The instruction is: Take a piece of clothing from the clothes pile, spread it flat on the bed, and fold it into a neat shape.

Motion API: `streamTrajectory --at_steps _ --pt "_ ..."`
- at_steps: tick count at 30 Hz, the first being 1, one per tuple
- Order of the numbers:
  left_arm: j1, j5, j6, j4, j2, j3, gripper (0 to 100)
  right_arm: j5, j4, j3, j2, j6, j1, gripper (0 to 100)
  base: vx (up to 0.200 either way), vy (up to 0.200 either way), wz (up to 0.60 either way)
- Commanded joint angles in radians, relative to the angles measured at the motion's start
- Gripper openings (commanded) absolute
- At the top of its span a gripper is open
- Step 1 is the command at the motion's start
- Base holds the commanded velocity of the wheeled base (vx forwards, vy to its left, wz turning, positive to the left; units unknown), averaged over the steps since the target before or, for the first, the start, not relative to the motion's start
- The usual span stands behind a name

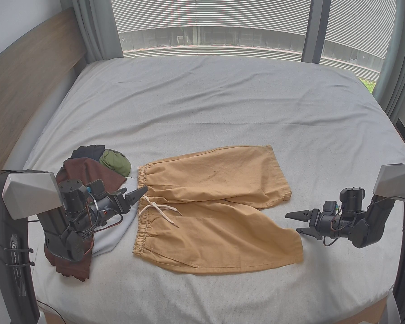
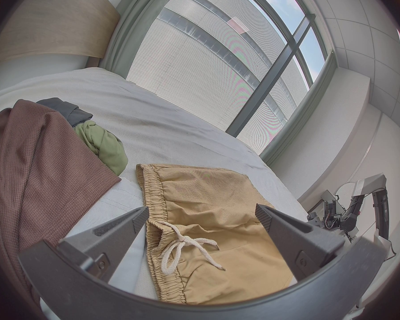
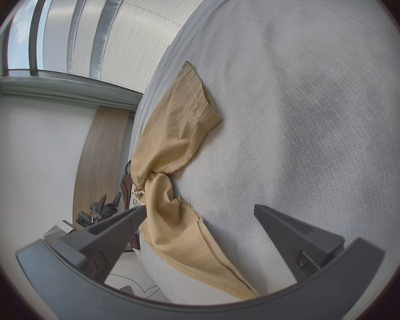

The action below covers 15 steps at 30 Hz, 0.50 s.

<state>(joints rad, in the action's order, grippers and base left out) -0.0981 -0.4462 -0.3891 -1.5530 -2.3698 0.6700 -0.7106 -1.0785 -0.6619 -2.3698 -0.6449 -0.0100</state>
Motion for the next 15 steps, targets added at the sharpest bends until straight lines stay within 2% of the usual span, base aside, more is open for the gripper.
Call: streamTrajectory --at_steps 1,8,9,15 --pt "0.0 0.0 0.0 -0.001 -0.003 0.002 100 -0.003 0.035 -0.004 0.037 0.004 -0.015 100 0.0 0.0 0.0" --pt "0.001 0.0 0.0 -0.001 -0.002 0.003 100 -0.003 0.083 0.018 0.109 -0.006 -0.102 100 0.0 0.0 0.0" --pt "0.003 0.0 0.0 -0.001 0.0 0.003 100 -0.001 0.083 0.033 0.13 -0.016 -0.136 100 0.0 0.0 0.0" --pt "0.005 0.0 0.0 -0.001 0.001 0.005 100 -0.001 0.081 0.065 0.193 -0.073 -0.202 100 0.0 0.0 0.0"
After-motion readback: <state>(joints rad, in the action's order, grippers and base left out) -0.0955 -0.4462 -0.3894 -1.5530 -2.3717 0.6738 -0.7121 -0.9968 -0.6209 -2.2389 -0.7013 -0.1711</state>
